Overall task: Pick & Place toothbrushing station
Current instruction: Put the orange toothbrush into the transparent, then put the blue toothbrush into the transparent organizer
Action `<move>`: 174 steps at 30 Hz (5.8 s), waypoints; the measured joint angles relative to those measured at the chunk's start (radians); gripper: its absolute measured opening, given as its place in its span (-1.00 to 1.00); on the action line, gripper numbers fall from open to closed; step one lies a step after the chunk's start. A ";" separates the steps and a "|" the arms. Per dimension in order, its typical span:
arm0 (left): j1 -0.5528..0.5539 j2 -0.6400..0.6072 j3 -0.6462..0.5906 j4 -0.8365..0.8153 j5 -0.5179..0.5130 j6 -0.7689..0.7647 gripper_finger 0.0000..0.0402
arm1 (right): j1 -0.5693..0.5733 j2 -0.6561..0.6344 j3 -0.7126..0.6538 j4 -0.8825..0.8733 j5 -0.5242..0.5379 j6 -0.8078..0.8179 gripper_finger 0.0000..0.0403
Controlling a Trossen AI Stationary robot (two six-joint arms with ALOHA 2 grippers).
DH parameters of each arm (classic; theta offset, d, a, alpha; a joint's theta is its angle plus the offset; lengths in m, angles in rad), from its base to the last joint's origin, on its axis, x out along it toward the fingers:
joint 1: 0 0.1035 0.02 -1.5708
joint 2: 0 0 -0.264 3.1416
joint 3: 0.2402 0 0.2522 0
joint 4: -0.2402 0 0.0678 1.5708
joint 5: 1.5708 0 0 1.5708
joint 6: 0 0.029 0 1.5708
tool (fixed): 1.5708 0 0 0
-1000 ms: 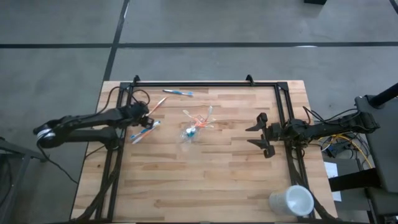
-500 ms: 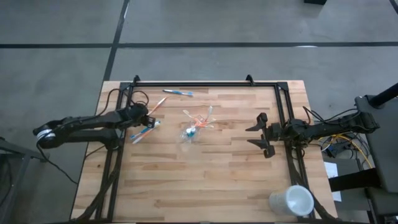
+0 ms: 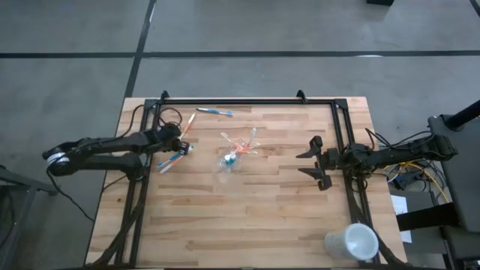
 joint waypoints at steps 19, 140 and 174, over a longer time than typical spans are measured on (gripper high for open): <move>-0.001 0.075 0.770 -0.799 0.021 0.164 -0.82 | 0.000 0.000 0.000 0.000 0.000 0.000 0.07; -0.185 0.949 1.734 -1.156 0.360 0.776 -0.22 | 0.000 0.000 0.000 0.000 0.000 0.001 0.07; 0.067 0.940 1.592 -0.641 0.391 0.901 -0.12 | 0.000 0.001 0.000 0.000 0.000 0.000 0.07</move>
